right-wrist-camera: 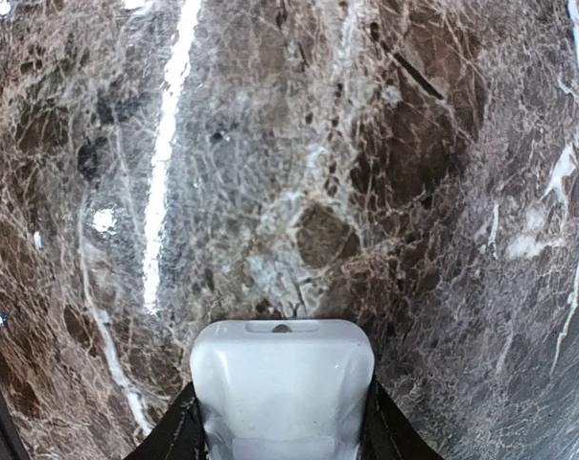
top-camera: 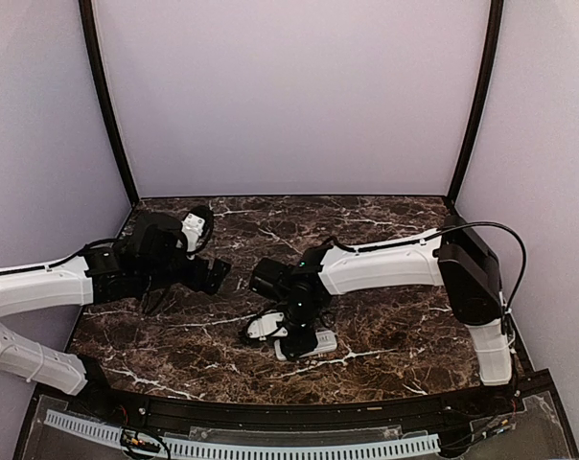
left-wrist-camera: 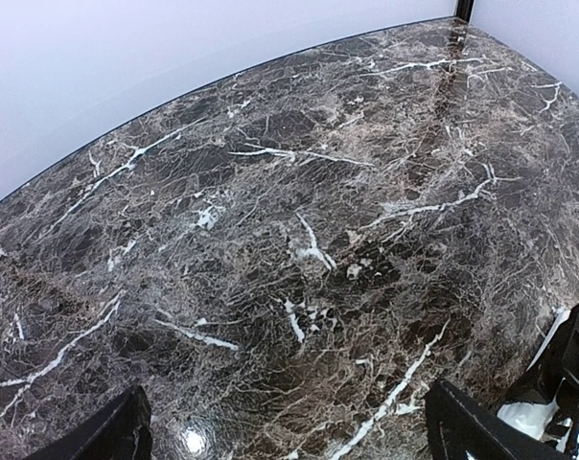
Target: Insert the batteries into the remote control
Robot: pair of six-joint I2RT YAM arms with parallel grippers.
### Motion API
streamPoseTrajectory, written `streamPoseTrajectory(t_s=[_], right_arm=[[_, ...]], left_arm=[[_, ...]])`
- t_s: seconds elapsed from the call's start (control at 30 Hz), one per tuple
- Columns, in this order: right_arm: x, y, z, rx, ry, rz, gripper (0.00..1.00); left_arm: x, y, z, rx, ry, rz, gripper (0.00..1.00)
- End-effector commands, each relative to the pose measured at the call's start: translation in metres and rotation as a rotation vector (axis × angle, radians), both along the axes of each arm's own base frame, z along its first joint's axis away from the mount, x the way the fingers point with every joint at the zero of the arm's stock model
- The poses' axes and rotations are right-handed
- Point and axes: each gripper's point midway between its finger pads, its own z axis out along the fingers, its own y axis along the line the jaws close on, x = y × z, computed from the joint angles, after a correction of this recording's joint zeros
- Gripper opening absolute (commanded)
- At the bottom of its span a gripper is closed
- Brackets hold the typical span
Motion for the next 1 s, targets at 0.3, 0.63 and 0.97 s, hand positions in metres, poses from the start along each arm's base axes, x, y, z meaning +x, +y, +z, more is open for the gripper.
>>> streamPoseTrajectory(t_s=[0.3,0.63,0.97], right_arm=[[0.004,0.029,0.101,0.300,0.107,-0.098,0.29],[0.018,0.019,0.326,1.178,0.325,-0.071,0.24],[0.008,0.017,0.381,1.392,0.358,0.033,0.22]], left_arm=[[-0.020,0.000,0.044,-0.210,-0.183,-0.097,0.99],[-0.110,-0.088,0.097,-0.482,-0.245,-0.833,0.99],[-0.115,-0.120,0.161,-0.552,-0.350,-0.992,0.99]])
